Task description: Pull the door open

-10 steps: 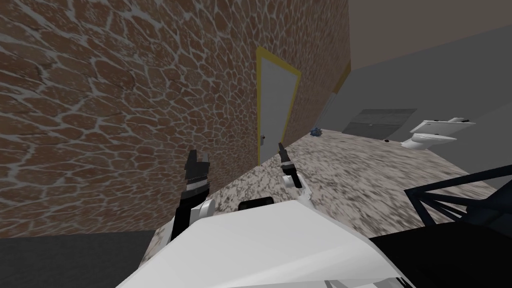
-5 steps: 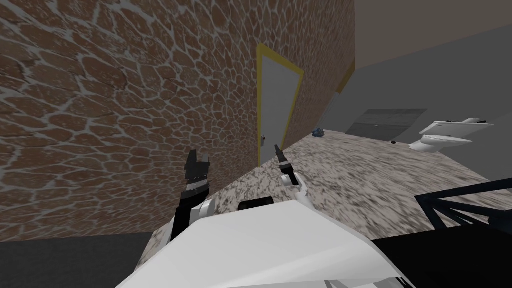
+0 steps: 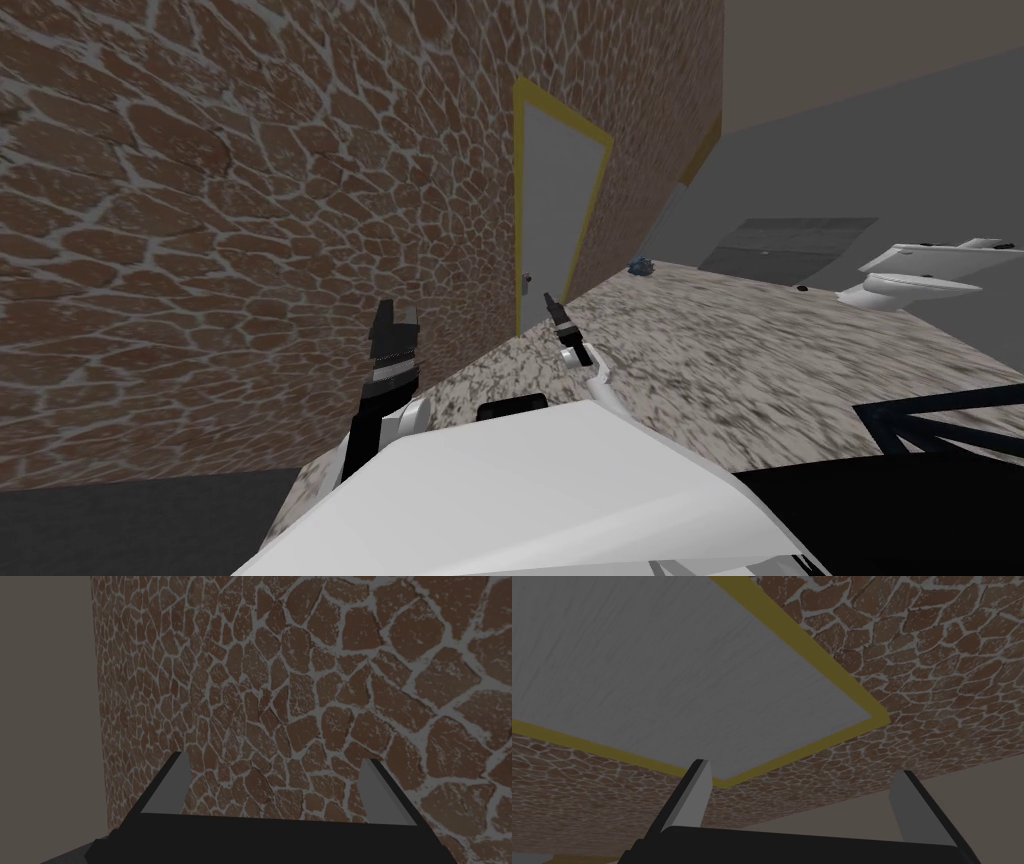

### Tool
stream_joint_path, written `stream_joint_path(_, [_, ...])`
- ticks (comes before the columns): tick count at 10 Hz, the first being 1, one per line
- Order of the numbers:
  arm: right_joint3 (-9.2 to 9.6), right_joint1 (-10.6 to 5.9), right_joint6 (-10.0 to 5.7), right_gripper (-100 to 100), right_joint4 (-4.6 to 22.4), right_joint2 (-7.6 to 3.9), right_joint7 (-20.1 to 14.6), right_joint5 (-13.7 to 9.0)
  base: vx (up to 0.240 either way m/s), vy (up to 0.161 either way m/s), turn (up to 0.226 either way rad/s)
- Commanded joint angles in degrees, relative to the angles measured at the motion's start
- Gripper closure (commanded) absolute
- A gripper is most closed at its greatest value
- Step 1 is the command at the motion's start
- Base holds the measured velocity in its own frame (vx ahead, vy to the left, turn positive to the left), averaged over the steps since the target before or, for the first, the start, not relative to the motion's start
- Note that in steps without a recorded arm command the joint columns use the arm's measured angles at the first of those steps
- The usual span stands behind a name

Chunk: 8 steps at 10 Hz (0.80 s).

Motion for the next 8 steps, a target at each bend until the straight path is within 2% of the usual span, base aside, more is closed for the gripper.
stream_joint_path(1, [0.06,-0.73,-0.37,-100,1.92,-0.20,0.82,0.43,0.058,-0.034,0.014])
stream_joint_path(3, [0.28,-2.72,-1.01,-100,5.41,-1.04,2.82,1.71,0.066,-0.037,0.031])
stream_joint_path(4, [0.28,-2.72,-1.01,-100,5.91,-1.04,2.82,1.71,0.060,-0.026,0.019])
stream_joint_path(7, [0.60,-5.71,-1.97,-100,11.35,-2.28,5.82,3.64,0.071,-0.035,0.039])
stream_joint_path(8, [0.60,-5.71,-1.97,-100,11.89,-2.28,5.82,3.64,0.070,-0.047,0.013])
